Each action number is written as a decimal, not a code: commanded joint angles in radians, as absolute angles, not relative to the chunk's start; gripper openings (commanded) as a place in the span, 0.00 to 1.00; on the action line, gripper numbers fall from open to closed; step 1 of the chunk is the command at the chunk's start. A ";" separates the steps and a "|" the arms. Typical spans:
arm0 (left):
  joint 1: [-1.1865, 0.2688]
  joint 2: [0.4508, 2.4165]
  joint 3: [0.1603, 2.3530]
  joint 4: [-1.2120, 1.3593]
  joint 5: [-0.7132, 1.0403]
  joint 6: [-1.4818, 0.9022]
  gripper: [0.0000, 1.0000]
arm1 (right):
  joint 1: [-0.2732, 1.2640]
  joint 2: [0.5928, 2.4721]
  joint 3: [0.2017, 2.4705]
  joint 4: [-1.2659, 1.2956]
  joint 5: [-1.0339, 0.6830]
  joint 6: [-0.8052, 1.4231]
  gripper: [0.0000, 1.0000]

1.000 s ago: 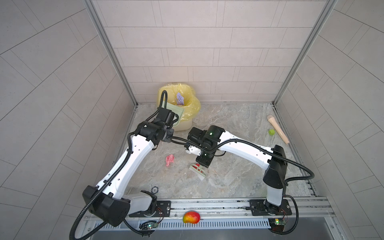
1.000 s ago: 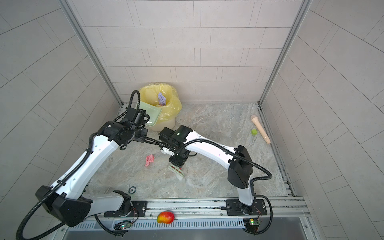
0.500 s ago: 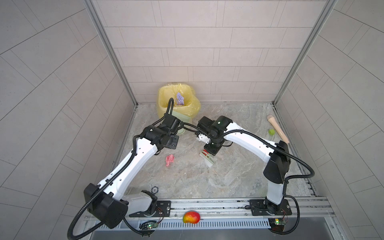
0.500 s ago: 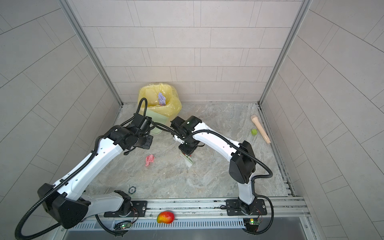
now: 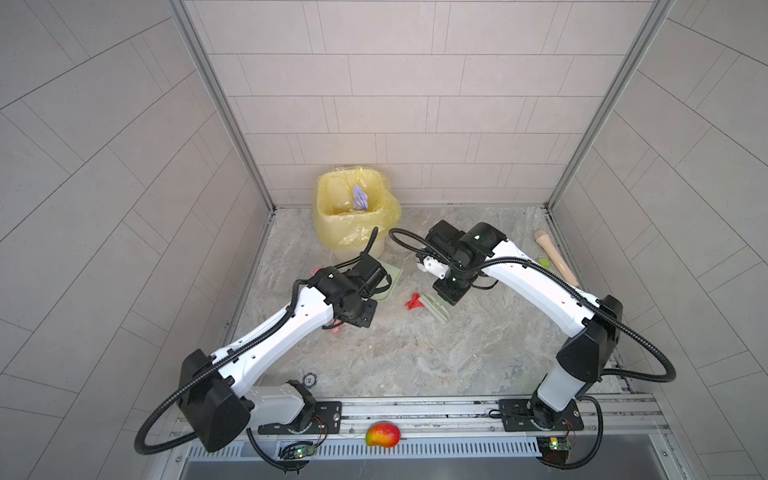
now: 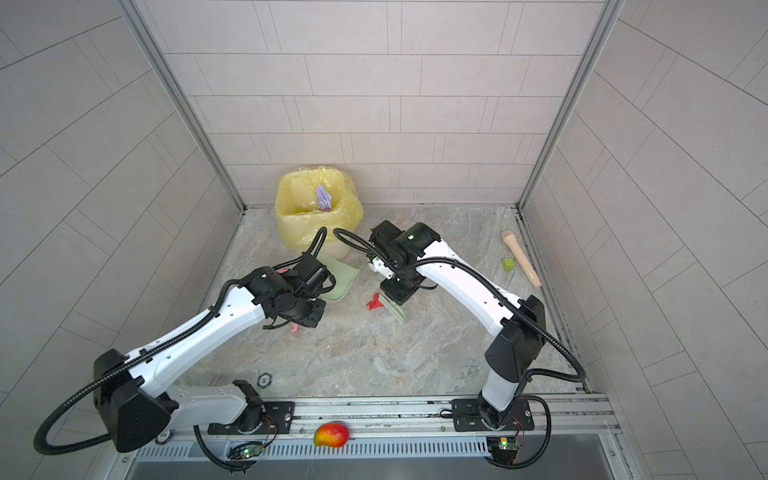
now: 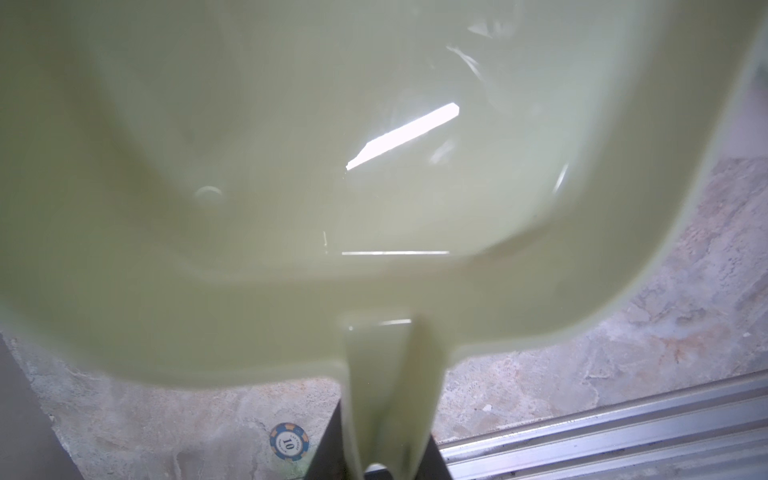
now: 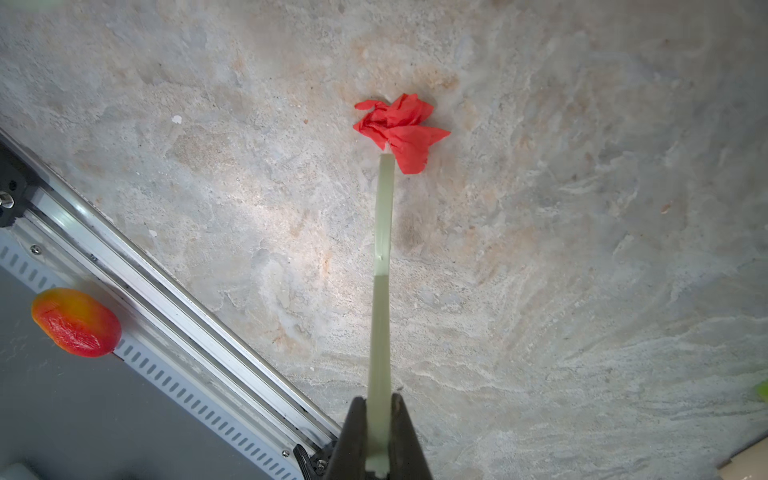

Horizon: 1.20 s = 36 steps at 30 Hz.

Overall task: Sweep away the paper scraps from the table
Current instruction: 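Lower the dustpan beside the red scrap while the right gripper brings the brush behind it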

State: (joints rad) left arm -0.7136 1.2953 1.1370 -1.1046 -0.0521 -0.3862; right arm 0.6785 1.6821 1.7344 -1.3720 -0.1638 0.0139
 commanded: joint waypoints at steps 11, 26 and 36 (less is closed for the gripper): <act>-0.892 1.400 1.019 -1.125 0.127 -0.502 0.00 | 0.614 1.749 1.829 -1.385 -0.032 -0.003 0.00; -0.899 1.519 0.955 -0.985 0.195 -0.443 0.00 | 0.628 1.961 2.046 -1.403 0.000 -0.050 0.00; -0.881 1.555 0.931 -0.919 0.201 -0.415 0.00 | 0.651 2.026 2.089 -1.421 0.003 -0.061 0.00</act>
